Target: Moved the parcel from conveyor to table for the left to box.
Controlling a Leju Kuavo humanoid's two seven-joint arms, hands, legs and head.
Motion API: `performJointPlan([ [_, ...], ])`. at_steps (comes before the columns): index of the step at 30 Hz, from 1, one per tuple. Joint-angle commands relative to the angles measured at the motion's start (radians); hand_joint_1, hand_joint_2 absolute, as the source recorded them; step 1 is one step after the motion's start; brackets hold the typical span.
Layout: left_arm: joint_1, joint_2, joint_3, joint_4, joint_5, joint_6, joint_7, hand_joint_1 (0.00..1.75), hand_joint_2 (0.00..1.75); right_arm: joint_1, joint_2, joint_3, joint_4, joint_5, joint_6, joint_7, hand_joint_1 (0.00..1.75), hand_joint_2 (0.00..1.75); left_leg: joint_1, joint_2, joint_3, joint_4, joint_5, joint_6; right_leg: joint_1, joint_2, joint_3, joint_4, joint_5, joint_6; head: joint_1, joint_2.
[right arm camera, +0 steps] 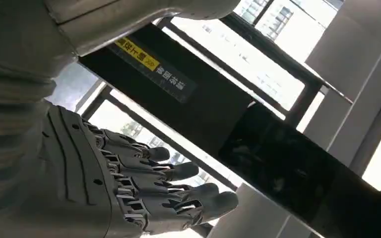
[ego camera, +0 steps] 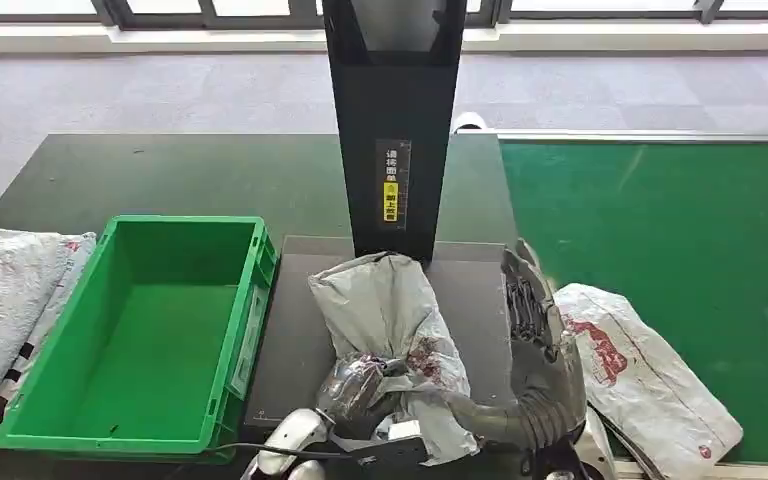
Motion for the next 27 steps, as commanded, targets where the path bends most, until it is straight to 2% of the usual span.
performJointPlan([
  [1,0.182,0.005,0.198,-0.469,0.145,0.112,-0.105,1.75,1.75,0.037,0.032,-0.066,-0.03,0.032,-0.015,0.005,0.0,1.75,0.0,0.002,-0.003,0.0,0.001,0.0,0.0,0.004,-0.004,0.0,0.002,0.0,0.0,0.0],
  [2,0.225,0.011,0.247,-0.599,0.154,0.12,-0.12,1.75,1.75,0.048,0.019,-0.063,-0.04,0.023,-0.022,0.005,0.0,1.75,0.0,0.002,-0.003,0.001,0.0,0.0,0.0,0.003,-0.004,0.001,0.001,0.0,0.0,0.0],
  [4,0.272,0.024,0.293,-0.731,0.174,0.088,-0.137,1.75,1.75,0.055,0.001,-0.057,-0.047,0.007,-0.036,0.005,0.0,1.75,0.0,0.003,-0.004,0.002,0.0,0.0,0.001,0.004,-0.005,0.002,0.001,0.0,0.0,0.0],
  [10,0.332,0.017,0.342,-0.823,0.191,0.151,-0.211,1.75,1.75,0.078,0.003,-0.077,-0.056,0.001,-0.062,0.005,0.0,1.75,0.001,0.002,-0.004,-0.001,0.0,0.0,0.001,0.004,-0.005,-0.001,0.001,0.0,0.0,0.0],
  [14,0.329,0.037,0.339,-0.807,0.231,0.2,-0.255,1.75,1.75,0.1,0.015,-0.1,-0.069,0.01,-0.113,0.005,0.0,1.75,0.0,0.002,-0.005,-0.001,0.0,0.0,0.0,0.003,-0.006,0.0,0.0,0.0,0.0,0.0],
  [15,0.308,0.077,0.297,-0.808,0.291,0.238,-0.255,1.75,1.75,0.122,0.017,-0.102,-0.074,0.023,-0.166,0.005,0.0,1.75,0.0,0.0,-0.004,-0.002,0.001,0.0,0.0,0.002,-0.005,-0.001,0.0,-0.001,0.0,0.0],
  [17,0.28,0.107,0.278,-0.802,0.376,0.257,-0.255,1.75,1.75,0.158,0.002,-0.078,-0.083,0.028,-0.238,0.005,0.0,1.75,0.0,-0.001,-0.005,-0.001,0.001,0.0,0.0,-0.001,-0.005,0.0,-0.001,-0.001,0.0,0.0],
  [18,0.264,0.097,0.335,-0.788,0.416,0.259,-0.254,1.75,1.75,0.183,-0.013,-0.054,-0.091,0.025,-0.277,0.005,0.0,1.75,0.0,-0.003,-0.005,-0.002,0.002,0.0,0.0,-0.002,-0.004,-0.002,0.0,-0.001,0.0,0.0],
  [23,0.264,0.097,0.335,-0.788,0.416,0.259,-0.254,1.75,1.75,0.183,-0.013,-0.054,-0.091,0.025,-0.277,0.005,0.0,1.75,0.0,-0.003,-0.005,-0.002,0.002,0.0,0.0,-0.002,-0.004,-0.002,0.0,-0.001,0.0,0.0],
  [25,0.251,0.101,0.368,-0.774,0.438,0.24,-0.255,1.75,1.75,0.191,-0.021,-0.036,-0.09,0.024,-0.296,0.005,0.0,1.75,0.0,-0.003,-0.005,-0.001,0.001,0.0,0.0,-0.002,-0.005,-0.001,-0.001,-0.001,0.0,0.0],
  [26,0.245,0.078,0.417,-0.766,0.451,0.247,-0.255,1.75,1.75,0.191,-0.033,-0.021,-0.077,0.018,-0.324,0.005,0.0,1.75,0.001,-0.003,-0.005,-0.002,0.002,0.0,0.001,-0.002,-0.004,-0.001,0.0,-0.001,0.0,0.0],
  [27,0.226,0.053,0.527,-0.659,0.534,0.142,-0.211,1.75,1.75,0.19,-0.079,0.02,-0.04,-0.018,-0.389,0.005,0.0,1.75,0.001,-0.003,-0.005,-0.002,0.001,0.0,0.001,-0.002,-0.004,-0.001,0.0,-0.001,0.0,0.0],
])
